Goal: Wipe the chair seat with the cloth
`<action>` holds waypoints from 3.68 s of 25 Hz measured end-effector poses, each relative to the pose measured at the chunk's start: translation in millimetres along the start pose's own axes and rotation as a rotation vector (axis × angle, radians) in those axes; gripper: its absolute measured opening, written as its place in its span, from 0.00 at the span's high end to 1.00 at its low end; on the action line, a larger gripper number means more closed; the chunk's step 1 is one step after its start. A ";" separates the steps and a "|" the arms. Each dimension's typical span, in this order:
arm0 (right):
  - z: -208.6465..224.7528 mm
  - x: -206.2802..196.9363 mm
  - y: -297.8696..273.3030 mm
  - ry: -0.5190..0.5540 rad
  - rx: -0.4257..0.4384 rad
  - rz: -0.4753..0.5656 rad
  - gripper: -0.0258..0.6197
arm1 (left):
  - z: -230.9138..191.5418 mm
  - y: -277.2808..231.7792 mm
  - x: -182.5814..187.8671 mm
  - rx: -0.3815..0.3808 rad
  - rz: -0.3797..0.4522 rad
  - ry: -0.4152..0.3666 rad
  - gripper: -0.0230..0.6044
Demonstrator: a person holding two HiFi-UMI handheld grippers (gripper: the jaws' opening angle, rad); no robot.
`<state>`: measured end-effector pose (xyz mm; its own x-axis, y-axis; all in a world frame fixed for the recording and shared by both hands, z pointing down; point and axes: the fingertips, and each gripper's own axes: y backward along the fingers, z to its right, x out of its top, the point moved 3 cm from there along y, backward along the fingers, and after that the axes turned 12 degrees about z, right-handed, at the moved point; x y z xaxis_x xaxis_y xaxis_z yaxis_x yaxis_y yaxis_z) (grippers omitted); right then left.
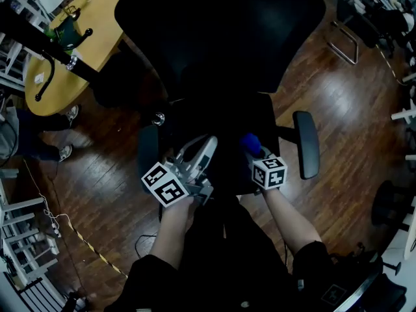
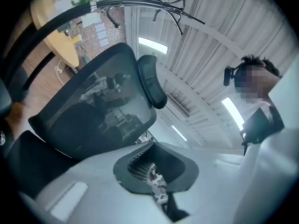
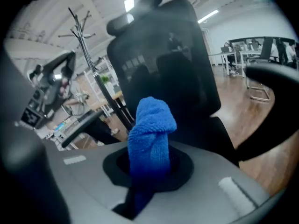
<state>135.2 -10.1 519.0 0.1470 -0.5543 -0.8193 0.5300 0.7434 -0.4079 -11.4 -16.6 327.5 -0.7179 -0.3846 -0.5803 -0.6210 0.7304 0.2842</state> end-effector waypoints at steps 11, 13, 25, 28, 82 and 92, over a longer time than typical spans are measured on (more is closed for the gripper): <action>-175.4 227.1 106.5 0.055 0.430 0.467 0.90 | 120.1 3.7 77.4 -0.125 0.009 -0.194 0.97; -190.1 231.7 123.0 0.103 0.468 0.484 0.90 | 126.5 5.2 74.4 -0.140 -0.011 -0.212 0.97; -194.4 227.0 158.6 0.095 0.487 0.548 0.90 | 142.9 6.0 59.5 -0.164 -0.023 -0.214 0.97; -193.1 228.3 168.0 0.090 0.504 0.555 0.90 | 150.4 6.4 54.8 -0.157 -0.017 -0.234 0.97; -262.0 131.8 349.7 0.160 0.527 0.648 0.90 | 279.2 143.0 -33.5 -0.194 0.001 -0.310 0.97; -263.3 127.5 346.2 0.141 0.528 0.650 0.90 | 277.7 148.6 -31.4 -0.193 -0.006 -0.316 0.97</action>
